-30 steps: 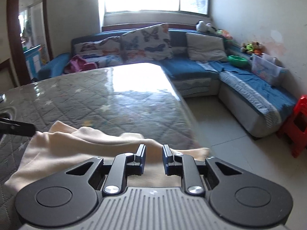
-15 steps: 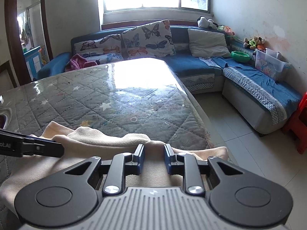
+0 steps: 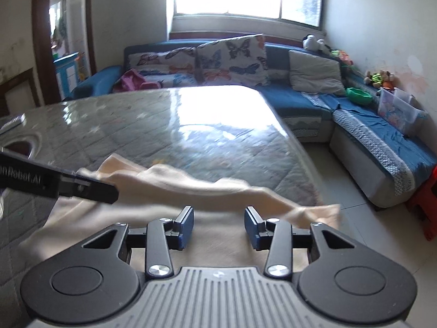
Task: Fold clothes
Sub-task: 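Lower the bundle onto the table and open both grippers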
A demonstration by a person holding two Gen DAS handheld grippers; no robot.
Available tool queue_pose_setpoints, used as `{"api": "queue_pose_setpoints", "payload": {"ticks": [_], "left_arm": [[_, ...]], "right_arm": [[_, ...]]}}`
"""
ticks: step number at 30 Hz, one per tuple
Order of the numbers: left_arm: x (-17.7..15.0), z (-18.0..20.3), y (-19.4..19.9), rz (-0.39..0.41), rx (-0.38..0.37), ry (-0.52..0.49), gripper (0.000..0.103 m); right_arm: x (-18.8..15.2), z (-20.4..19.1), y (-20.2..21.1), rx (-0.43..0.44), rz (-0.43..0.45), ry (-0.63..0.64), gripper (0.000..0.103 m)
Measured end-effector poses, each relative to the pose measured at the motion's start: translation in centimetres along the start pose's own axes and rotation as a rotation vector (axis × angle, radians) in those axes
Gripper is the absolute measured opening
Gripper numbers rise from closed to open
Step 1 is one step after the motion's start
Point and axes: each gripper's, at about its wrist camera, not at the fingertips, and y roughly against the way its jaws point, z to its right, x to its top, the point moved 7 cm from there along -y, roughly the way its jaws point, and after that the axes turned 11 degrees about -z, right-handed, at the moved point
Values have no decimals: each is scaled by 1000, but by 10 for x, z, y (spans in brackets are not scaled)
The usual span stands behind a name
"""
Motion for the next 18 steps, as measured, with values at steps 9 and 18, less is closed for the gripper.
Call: {"api": "queue_pose_setpoints", "payload": {"ticks": [9, 18], "left_arm": [[-12, -1, 12, 23, 22, -34, 27], [-29, -1, 23, 28, 40, -62, 27]], "right_arm": [[-15, -9, 17, -8, -10, 43, 46], [-44, 4, 40, -23, -25, -22, 48]]}}
